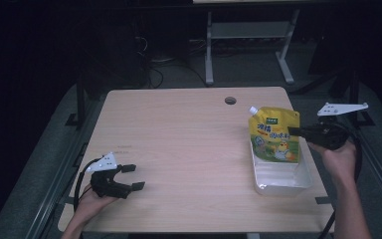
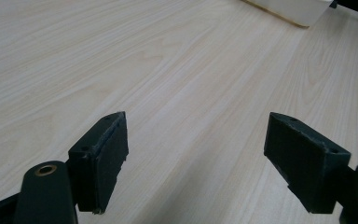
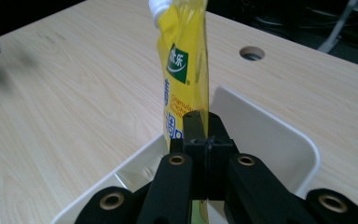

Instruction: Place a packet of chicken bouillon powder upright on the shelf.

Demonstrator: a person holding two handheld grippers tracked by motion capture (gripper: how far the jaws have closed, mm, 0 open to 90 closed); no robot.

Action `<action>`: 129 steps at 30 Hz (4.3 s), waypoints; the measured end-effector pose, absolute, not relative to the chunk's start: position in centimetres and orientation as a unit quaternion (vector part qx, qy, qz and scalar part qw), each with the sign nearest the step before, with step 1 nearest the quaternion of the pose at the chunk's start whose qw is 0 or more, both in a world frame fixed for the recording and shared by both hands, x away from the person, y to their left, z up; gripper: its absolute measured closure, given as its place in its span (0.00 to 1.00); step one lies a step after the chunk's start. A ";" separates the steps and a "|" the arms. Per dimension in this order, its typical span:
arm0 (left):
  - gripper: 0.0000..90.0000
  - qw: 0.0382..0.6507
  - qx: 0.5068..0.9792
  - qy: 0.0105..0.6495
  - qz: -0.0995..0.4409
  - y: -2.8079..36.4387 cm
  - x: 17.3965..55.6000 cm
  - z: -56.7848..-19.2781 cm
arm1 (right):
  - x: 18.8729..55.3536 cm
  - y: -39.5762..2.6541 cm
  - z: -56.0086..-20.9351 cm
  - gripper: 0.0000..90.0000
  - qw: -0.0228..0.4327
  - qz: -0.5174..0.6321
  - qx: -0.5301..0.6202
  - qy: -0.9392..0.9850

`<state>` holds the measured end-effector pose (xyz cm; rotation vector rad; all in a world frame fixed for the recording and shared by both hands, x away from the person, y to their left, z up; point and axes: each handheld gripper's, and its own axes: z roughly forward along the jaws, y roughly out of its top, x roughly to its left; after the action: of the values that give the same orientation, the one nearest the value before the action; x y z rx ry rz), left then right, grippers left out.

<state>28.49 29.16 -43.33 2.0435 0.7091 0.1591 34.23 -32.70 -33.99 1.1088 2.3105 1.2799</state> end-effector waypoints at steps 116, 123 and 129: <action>0.20 0.463 0.832 0.296 0.075 30.0 28.2 -43.0 | 31.3 -15.3 -31.6 0.32 0.054 0.462 0.300 0.833; 0.20 0.462 0.833 0.296 0.075 29.9 28.2 -43.0 | 31.1 -13.7 -31.9 0.31 0.045 0.462 0.290 0.837; 0.20 0.462 0.833 0.295 0.074 29.8 28.1 -43.1 | 30.8 -12.2 -32.8 0.31 0.037 0.456 0.281 0.844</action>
<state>28.13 29.84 -43.07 2.0492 0.7261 0.1808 30.82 -12.24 -32.83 0.8616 2.5910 1.3998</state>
